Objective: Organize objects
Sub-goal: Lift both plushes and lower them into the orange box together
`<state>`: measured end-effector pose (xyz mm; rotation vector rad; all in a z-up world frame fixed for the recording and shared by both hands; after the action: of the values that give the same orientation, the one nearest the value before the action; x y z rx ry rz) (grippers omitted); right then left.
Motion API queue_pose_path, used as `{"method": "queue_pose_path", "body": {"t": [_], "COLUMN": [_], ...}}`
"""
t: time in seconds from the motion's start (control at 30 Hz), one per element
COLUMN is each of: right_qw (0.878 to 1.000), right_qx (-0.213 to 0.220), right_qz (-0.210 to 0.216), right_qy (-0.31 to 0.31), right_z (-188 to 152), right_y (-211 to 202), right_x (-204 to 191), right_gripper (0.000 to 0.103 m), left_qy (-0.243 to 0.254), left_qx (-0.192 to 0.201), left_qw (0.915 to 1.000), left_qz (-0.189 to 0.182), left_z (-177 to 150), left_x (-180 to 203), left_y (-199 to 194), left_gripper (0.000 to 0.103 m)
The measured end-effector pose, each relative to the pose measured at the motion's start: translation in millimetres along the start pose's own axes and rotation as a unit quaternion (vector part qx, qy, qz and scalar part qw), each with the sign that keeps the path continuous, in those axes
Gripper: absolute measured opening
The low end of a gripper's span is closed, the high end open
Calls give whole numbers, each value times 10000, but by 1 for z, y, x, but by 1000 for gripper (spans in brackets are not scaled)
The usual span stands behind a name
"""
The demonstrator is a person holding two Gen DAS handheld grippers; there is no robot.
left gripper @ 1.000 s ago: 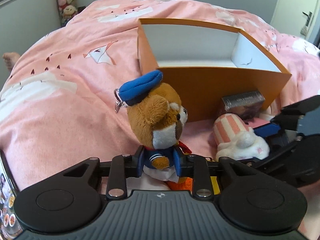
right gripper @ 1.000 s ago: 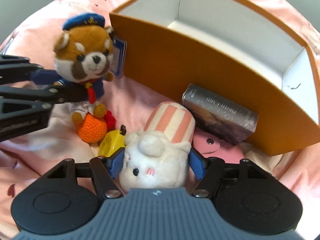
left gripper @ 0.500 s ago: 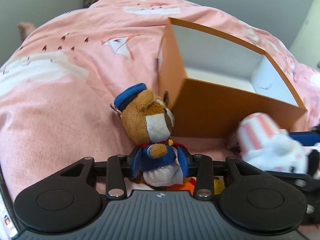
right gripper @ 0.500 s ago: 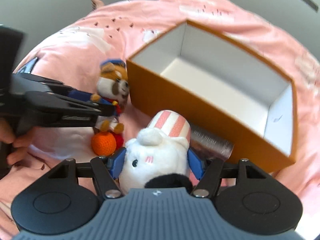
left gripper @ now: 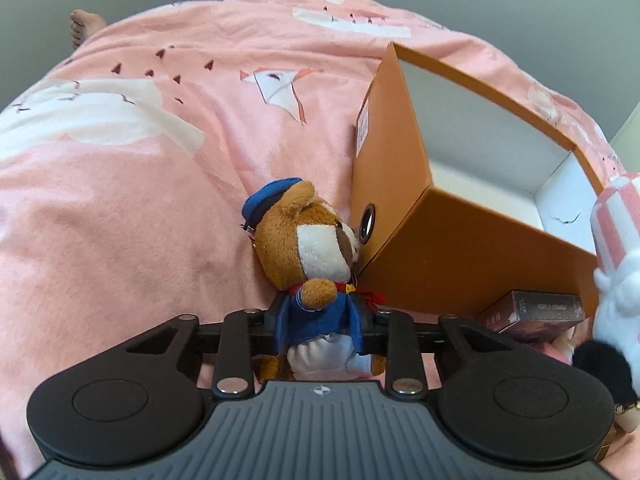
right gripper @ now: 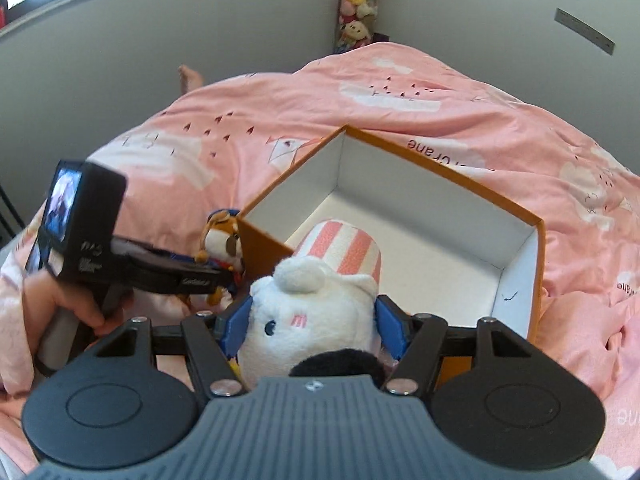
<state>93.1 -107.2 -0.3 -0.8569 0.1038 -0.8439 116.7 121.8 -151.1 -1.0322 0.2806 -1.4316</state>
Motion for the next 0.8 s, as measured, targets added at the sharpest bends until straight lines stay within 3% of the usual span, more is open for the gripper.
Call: {"method": "queue_pose_path", "body": {"t": [0.27, 0.4, 0.5, 0.8], "right_qw": [9995, 9987, 9980, 9951], "right_qx": [111, 275, 401, 777], "right_qz": [-86, -55, -33, -279], "right_qy": [292, 422, 485, 535], "right_z": [9, 21, 32, 64], "right_y": [8, 5, 4, 16], "right_x": [20, 30, 35, 52], "right_gripper": [67, 67, 67, 67], "left_qy": [167, 524, 718, 1318], "left_qx": [681, 1258, 1582, 1683], "left_qw": [9975, 9907, 9846, 9739], "left_qz": [-117, -47, -203, -767], "left_z": [13, 31, 49, 91], "left_x": [22, 41, 59, 117], "left_y": [-55, -85, -101, -87], "left_gripper": [32, 31, 30, 30]}}
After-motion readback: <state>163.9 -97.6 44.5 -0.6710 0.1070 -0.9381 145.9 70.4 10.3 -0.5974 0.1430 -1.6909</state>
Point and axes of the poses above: each gripper's, at about its wrist camera, not at the fingertips, and y roughly the way its jaws point, x to its right, z to its top, the point moved 9 cm from there along y, roughly the way its jaws point, and after that the axes turned 14 degrees about -z, right-handed, at the moved point
